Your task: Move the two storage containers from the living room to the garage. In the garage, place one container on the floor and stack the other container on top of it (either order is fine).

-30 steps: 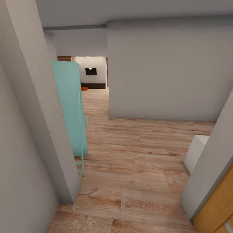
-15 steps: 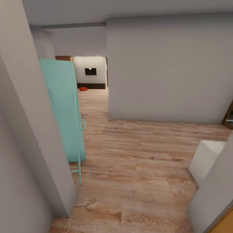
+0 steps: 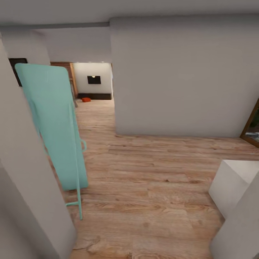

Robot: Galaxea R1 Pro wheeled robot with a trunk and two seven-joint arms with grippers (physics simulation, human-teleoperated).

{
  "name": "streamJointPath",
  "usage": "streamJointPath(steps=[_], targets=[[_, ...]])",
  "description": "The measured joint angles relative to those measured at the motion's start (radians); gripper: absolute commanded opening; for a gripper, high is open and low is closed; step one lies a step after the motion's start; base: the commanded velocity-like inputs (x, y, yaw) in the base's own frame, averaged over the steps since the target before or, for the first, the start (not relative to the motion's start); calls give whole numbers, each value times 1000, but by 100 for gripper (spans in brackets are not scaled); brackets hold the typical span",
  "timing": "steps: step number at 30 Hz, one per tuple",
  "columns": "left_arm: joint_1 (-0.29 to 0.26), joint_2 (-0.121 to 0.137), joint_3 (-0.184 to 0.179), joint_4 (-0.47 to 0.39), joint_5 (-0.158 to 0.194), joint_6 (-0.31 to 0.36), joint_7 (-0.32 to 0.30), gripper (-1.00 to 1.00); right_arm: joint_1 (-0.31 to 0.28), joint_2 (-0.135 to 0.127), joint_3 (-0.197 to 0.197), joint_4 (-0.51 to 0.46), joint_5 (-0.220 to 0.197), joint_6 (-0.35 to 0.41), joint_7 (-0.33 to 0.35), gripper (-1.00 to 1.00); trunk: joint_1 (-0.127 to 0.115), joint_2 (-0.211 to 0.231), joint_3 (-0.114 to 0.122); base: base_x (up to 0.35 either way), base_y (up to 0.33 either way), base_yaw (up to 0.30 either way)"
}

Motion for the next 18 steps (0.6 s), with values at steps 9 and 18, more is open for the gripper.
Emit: streamJointPath(steps=[9, 18], targets=[[0, 0, 0, -1, 0, 0, 0, 100, -1, 0, 0, 0, 0, 0, 0, 100, 0, 0, 1, 322, 0, -172], [0, 0, 0, 0, 0, 0, 1, 100, 0, 0, 0, 0, 0, 0, 0, 100, 0, 0, 1, 322, 0, -7]])
